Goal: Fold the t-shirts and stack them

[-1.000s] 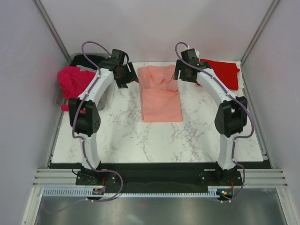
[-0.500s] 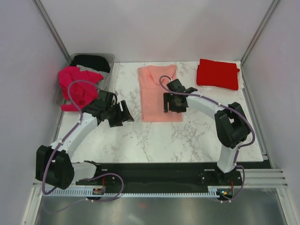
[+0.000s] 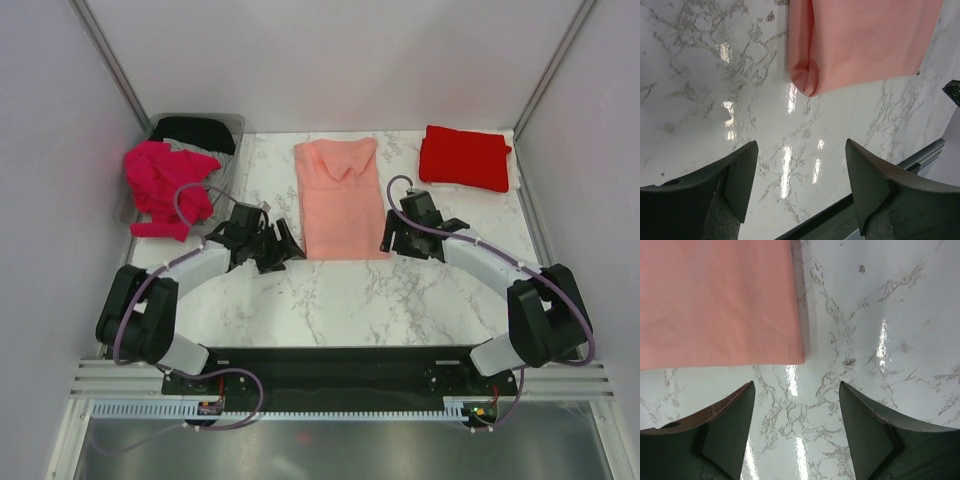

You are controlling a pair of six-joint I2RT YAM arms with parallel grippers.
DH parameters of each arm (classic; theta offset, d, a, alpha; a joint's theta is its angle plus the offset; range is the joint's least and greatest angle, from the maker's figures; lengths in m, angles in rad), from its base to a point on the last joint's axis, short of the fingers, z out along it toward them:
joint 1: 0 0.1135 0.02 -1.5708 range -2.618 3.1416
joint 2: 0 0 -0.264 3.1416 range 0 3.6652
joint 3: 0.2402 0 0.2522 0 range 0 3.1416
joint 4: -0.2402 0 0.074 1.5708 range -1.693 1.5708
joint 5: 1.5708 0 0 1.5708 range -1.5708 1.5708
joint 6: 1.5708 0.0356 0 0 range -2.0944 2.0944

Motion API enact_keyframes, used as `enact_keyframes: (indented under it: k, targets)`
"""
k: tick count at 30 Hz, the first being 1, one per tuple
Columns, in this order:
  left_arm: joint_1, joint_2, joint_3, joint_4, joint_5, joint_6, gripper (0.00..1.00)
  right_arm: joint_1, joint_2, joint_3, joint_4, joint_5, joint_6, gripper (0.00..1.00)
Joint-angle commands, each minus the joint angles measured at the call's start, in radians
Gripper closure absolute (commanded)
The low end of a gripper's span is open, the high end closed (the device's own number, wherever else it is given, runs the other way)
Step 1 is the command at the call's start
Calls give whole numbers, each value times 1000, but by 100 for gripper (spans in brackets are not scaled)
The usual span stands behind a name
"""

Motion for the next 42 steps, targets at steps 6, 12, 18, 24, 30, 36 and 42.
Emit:
enact_keyframes:
  k: [6, 12, 18, 24, 30, 36, 42]
  targets:
    - [-4, 155, 37, 206, 68, -70, 25, -31, 75, -41, 135, -56, 10, 29]
    - [-4, 198, 63, 210, 56, -61, 28, -39, 162, -59, 217, -71, 19, 36]
    - [-8, 216, 81, 210, 21, -66, 34, -42, 195, -108, 252, -71, 20, 45]
    - [-19, 258, 112, 196, -13, -75, 39, -51, 228, -124, 289, -112, 24, 56]
    - [-56, 299, 132, 193, -53, -93, 43, -56, 247, -130, 306, -143, 16, 63]
    - [-82, 295, 129, 180, -145, -106, 56, -67, 262, -134, 316, -165, 14, 71]
    - [-82, 284, 133, 156, -216, -104, 81, -73, 261, -145, 323, -185, 17, 85]
